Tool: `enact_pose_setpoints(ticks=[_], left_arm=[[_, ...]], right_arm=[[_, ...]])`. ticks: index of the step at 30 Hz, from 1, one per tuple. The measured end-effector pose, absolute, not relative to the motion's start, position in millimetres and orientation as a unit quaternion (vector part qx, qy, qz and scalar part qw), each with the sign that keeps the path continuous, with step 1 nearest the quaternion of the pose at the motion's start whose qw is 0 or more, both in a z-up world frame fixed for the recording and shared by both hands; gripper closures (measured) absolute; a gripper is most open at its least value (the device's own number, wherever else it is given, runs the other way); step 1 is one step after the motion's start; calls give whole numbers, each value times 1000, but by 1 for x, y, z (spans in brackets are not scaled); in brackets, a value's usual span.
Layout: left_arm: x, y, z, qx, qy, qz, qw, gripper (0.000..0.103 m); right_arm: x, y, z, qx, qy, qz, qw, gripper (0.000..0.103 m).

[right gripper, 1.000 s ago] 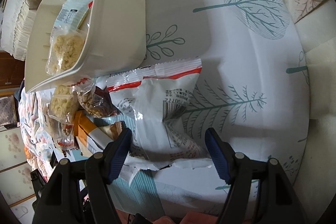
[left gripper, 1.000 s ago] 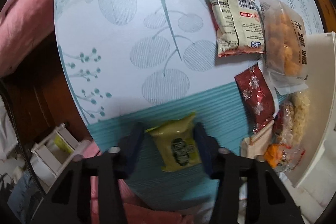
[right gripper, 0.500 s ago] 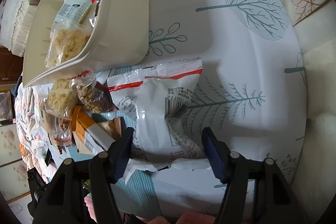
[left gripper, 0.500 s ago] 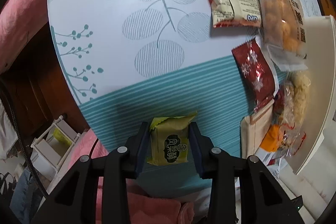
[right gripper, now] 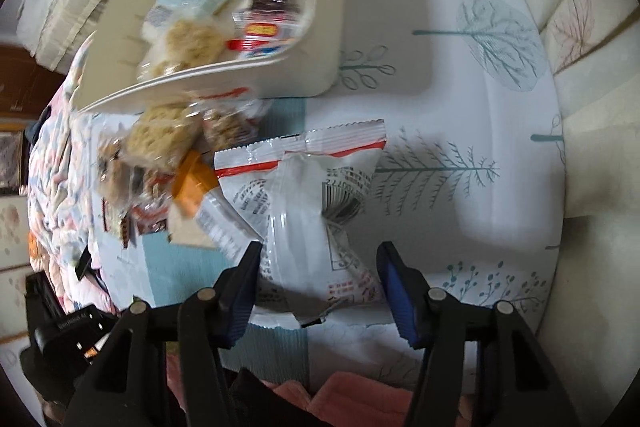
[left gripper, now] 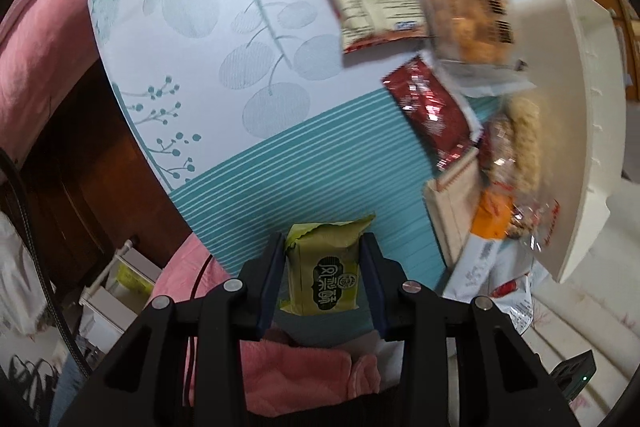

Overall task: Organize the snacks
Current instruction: 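Carry both packets into the white tray and open both grippers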

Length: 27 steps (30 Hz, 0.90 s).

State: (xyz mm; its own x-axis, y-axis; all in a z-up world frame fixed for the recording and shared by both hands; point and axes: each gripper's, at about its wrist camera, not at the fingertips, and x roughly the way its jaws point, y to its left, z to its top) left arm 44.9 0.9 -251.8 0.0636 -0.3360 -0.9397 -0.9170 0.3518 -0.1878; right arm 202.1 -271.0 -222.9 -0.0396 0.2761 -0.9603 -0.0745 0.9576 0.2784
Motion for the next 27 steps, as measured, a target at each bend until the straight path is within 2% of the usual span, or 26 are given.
enact_pose_setpoints(ticks=[12, 19, 27], left_arm=[[99, 29, -177, -439, 635, 236, 590, 67], [150, 44, -125, -375, 631, 212, 645, 67], [205, 42, -99, -314, 634, 159, 688, 67]], right_arm=[[185, -230, -175, 64, 641, 227, 731, 45], [187, -206, -140, 69, 556, 274, 781, 45], [206, -198, -117, 75, 472, 253, 841, 45]])
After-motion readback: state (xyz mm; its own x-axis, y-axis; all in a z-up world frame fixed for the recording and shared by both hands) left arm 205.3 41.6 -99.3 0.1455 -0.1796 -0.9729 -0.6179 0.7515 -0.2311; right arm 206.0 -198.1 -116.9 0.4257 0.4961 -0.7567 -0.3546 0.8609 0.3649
